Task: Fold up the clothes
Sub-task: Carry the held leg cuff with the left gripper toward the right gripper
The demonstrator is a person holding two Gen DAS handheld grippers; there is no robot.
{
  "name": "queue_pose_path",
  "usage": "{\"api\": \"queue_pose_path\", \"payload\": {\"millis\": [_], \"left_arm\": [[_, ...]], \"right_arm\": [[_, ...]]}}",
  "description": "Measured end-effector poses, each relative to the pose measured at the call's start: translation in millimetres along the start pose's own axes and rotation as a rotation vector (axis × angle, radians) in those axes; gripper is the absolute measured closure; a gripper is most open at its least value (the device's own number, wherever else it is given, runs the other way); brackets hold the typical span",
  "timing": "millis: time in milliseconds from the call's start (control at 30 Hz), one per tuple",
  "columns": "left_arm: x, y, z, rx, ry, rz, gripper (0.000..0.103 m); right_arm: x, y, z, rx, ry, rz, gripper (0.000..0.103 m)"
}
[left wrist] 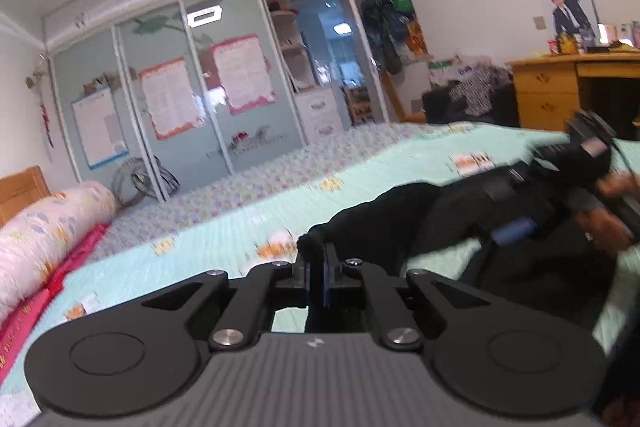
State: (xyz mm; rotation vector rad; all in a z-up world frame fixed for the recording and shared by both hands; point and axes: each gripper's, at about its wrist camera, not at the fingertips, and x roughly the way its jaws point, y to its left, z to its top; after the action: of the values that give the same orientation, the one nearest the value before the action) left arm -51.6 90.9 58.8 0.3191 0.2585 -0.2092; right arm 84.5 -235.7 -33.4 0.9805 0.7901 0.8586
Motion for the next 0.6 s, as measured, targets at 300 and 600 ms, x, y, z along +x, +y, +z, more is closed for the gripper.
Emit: {"api": "queue_pose_path", "payload": {"millis": [300, 600], "left_arm": [[-30, -17, -43, 0.003, 0.004, -0.137, 0.098], [-42, -61, -69, 0.178, 0.011, -0.306, 0.098]], "right_arm": [[58, 13, 19, 0.044, 0.091, -0.171, 0.018], [74, 22, 13, -0.016, 0.143, -0.377, 0.022]]}}
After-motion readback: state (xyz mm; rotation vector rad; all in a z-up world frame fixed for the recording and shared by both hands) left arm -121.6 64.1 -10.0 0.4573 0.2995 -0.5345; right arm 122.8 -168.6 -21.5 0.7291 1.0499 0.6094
